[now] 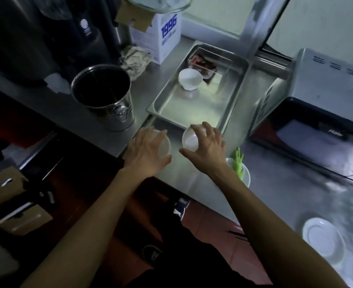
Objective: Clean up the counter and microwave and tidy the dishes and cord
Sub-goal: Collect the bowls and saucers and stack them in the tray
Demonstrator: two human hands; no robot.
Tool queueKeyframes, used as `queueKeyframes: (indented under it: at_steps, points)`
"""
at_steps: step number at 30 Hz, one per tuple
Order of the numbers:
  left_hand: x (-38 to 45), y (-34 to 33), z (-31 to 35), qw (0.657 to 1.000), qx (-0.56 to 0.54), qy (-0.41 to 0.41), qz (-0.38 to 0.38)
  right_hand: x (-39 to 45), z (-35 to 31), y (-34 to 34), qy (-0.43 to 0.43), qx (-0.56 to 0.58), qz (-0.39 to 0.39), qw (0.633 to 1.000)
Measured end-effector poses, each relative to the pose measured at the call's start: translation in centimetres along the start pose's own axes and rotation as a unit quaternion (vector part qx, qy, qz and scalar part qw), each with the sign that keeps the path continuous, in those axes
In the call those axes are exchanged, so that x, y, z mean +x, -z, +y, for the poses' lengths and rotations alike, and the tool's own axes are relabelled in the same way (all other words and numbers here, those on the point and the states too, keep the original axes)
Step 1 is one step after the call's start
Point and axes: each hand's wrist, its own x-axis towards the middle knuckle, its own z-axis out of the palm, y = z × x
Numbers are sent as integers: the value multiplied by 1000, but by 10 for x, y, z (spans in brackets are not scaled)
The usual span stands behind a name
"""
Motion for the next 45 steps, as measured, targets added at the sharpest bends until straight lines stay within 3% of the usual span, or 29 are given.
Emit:
queueKeyframes:
  at_steps: [10, 25, 45]
  points:
    - [130, 22, 13, 997, 51, -37, 49, 110, 34, 16, -45, 39, 16, 998]
    - [277, 11, 52, 993, 15, -112, -19, 200, 68, 21, -122, 25, 11, 992]
    - [419, -21, 73, 994, -1, -92, -66, 277, 81, 5, -224, 78, 17, 971]
